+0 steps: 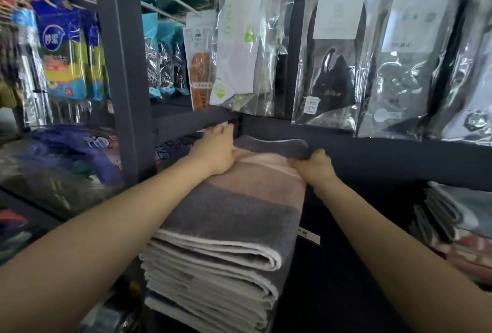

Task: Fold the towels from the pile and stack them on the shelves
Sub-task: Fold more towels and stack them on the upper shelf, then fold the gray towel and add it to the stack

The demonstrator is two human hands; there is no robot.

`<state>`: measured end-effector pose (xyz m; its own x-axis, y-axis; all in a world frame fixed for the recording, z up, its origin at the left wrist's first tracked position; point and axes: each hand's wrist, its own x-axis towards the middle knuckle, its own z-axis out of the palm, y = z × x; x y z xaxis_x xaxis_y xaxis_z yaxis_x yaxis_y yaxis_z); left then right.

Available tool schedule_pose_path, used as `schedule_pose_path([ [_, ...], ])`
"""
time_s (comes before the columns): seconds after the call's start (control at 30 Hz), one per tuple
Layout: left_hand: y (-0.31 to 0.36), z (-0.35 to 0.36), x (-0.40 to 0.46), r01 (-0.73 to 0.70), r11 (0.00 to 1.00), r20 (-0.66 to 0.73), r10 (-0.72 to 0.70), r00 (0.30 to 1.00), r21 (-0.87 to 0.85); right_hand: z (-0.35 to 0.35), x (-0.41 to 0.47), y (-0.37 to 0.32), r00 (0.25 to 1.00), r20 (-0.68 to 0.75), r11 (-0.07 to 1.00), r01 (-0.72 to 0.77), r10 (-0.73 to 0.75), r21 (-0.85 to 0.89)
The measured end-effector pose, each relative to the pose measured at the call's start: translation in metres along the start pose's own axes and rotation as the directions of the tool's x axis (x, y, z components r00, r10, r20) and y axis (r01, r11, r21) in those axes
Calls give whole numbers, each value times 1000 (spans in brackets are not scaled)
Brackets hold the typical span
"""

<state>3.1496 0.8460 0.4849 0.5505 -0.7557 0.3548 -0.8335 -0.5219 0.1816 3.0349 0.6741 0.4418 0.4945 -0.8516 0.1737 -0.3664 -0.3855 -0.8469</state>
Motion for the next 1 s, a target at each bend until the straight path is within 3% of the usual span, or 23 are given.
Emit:
schedule_pose_path([
  [0.07,15,-4,-16,-190,982,104,188,977,13,-5,-17,-8,938,-30,928,336,-344,-159],
  [0.13,22,1,-33,-299,952,234,277,932,64,-7,-34,-18,778,162,774,625,-607,-102],
  [0.17,23,6,-40,-305,947,282,266,922,104,-6,-41,-20,714,313,738,672,-627,-54],
  [0.23,19,13,-50,-259,954,301,205,931,151,-3,-44,-17,663,549,761,645,-509,-73],
  [0.3,14,15,-57,-205,971,294,161,942,124,-4,-34,-6,736,553,793,574,-390,-204],
  [0.4,12,15,-67,-191,975,324,145,935,116,-15,-17,17,878,400,807,428,-264,-407],
  [0.5,13,10,-73,-190,978,296,159,942,80,-28,-21,34,953,258,852,264,-159,-451],
  [0.67,58,-9,-92,-277,959,26,279,960,-56,-65,-75,42,895,246,795,444,-372,-414],
  [0.8,130,-11,-116,-460,878,-202,431,879,-128,-121,-130,55,820,280,696,572,-499,-435],
  [0.9,183,5,-132,-572,786,-274,511,815,-235,-180,-167,77,823,258,661,562,-506,-496],
  [1.0,228,35,-143,-611,730,-244,560,791,-306,-240,-187,114,862,139,663,469,-487,-584],
])
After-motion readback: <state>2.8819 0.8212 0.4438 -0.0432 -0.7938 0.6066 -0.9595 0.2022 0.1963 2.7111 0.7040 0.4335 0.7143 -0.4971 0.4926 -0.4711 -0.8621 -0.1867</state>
